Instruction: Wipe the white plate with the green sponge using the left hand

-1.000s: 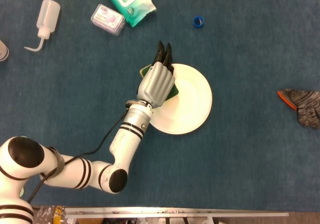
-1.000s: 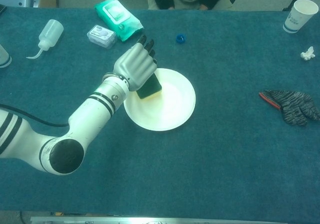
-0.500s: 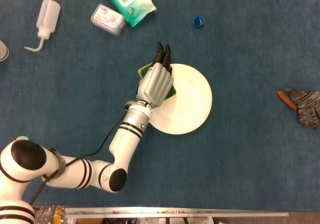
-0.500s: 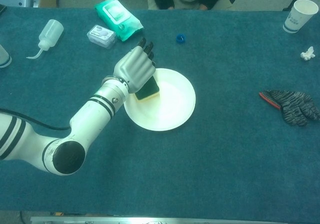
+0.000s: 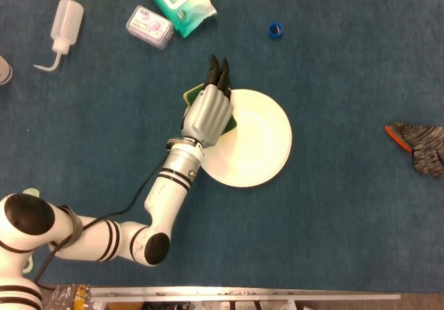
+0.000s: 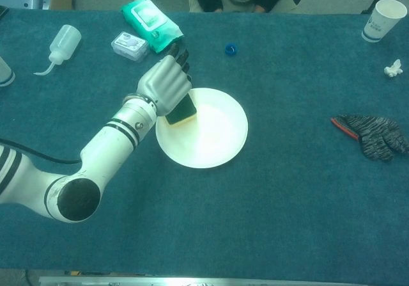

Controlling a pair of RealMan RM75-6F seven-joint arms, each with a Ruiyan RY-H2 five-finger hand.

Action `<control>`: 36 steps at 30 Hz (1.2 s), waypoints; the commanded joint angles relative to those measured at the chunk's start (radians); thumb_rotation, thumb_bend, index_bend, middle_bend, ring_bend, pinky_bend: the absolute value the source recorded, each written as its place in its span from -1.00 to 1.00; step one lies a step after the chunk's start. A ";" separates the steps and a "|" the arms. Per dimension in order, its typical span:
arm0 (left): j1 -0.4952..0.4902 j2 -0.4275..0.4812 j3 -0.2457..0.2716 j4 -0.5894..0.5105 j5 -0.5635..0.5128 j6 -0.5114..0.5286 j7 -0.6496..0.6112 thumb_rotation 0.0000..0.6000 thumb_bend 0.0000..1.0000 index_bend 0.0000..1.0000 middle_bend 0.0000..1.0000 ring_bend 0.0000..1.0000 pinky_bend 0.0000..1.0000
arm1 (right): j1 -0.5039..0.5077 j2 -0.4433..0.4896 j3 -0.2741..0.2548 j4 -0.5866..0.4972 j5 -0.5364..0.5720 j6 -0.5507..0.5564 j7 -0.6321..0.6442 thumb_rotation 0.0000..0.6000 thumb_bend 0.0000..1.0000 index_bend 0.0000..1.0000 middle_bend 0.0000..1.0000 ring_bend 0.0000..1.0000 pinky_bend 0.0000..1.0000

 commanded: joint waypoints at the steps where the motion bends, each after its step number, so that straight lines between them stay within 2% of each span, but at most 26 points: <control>1: -0.004 -0.011 -0.005 0.004 0.008 -0.009 -0.004 1.00 -0.34 0.14 -0.68 -0.99 -0.85 | 0.000 0.000 0.000 0.001 0.001 0.000 0.000 1.00 -0.22 -0.22 -0.21 -0.51 -0.10; 9: -0.013 -0.052 -0.017 0.070 0.011 -0.045 -0.005 1.00 -0.34 0.14 -0.68 -0.99 -0.85 | -0.005 0.006 0.003 0.004 0.011 0.001 0.002 1.00 -0.22 -0.22 -0.21 -0.51 -0.10; 20: -0.009 -0.055 -0.025 0.110 0.023 -0.054 -0.003 1.00 -0.34 0.14 -0.68 -0.99 -0.85 | -0.004 0.006 0.005 0.002 0.011 0.001 0.000 1.00 -0.22 -0.22 -0.21 -0.51 -0.10; 36: 0.030 -0.015 -0.005 0.084 0.036 -0.030 0.014 1.00 -0.34 0.14 -0.68 -0.99 -0.85 | -0.004 0.007 0.001 -0.015 -0.002 0.008 -0.014 1.00 -0.23 -0.22 -0.21 -0.51 -0.10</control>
